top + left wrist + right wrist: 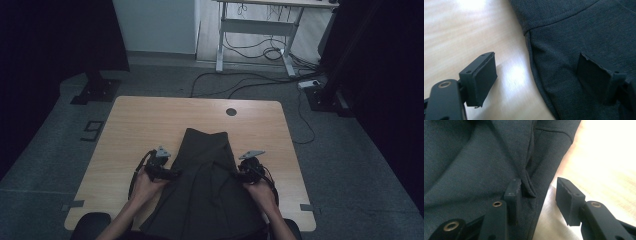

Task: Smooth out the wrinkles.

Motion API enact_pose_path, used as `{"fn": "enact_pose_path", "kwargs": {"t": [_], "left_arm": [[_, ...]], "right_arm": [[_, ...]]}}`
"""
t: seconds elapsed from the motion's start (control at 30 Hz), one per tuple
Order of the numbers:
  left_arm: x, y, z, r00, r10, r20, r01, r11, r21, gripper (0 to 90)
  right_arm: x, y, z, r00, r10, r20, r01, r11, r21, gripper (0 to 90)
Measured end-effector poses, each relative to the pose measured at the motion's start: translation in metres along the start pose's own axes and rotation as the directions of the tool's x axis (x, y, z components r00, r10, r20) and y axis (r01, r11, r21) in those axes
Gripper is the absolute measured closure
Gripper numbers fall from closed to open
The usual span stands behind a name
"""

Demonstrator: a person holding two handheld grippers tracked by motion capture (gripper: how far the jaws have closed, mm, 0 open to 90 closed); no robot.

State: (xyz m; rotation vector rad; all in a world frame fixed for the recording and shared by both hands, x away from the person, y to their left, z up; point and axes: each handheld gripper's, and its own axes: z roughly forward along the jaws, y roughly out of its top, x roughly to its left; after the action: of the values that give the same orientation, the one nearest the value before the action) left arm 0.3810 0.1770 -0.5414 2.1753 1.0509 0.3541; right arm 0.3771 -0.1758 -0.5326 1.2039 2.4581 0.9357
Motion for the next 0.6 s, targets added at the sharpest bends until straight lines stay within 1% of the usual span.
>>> {"fn": "enact_pose_path", "kwargs": {"t": [0.1,0.17,0.23,0.3,0.37,0.4,0.47,0.6], "left_arm": [[-0.005,-0.004,-0.003,0.9999,0.000,-0.012,0.000,0.9999,-0.013,15.8],[-0.003,-0.003,-0.003,0.9998,0.015,-0.010,-0.015,0.9998,-0.012,14.9],[-0.001,0.002,-0.004,0.9996,0.026,0.007,-0.026,0.9996,-0.014,13.8],[0.002,0.009,-0.005,0.9994,0.030,0.014,-0.030,0.9992,-0.028,13.7],[0.003,0.019,-0.007,0.9991,0.035,0.024,-0.034,0.9984,-0.045,13.8],[0.004,0.024,-0.008,0.9989,0.041,0.022,-0.040,0.9979,-0.050,13.9],[0.006,0.035,-0.008,0.9982,0.059,0.013,-0.058,0.9966,-0.059,13.9],[0.012,0.057,-0.006,0.9974,0.071,0.010,-0.070,0.9950,-0.071,14.3]], "right_arm": [[0.007,-0.002,-0.003,0.9997,-0.021,0.013,0.021,1.000,0.007,55.9],[0.008,0.000,-0.003,0.9988,-0.034,0.034,0.033,0.999,0.018,49.2],[0.007,0.004,-0.003,0.9987,-0.029,0.043,0.028,0.999,0.032,41.8],[0.005,0.008,-0.005,0.9986,-0.026,0.045,0.025,0.999,0.026,35.8],[0.005,0.014,-0.008,0.9993,-0.020,0.033,0.019,1.000,0.005,33.5],[0.005,0.018,-0.009,0.9993,-0.019,0.033,0.019,1.000,-0.005,32.0],[0.006,0.027,-0.010,0.9993,-0.024,0.029,0.025,0.999,-0.021,31.0],[0.007,0.048,-0.010,0.9995,-0.029,0.014,0.030,0.998,-0.060,29.3]]}}
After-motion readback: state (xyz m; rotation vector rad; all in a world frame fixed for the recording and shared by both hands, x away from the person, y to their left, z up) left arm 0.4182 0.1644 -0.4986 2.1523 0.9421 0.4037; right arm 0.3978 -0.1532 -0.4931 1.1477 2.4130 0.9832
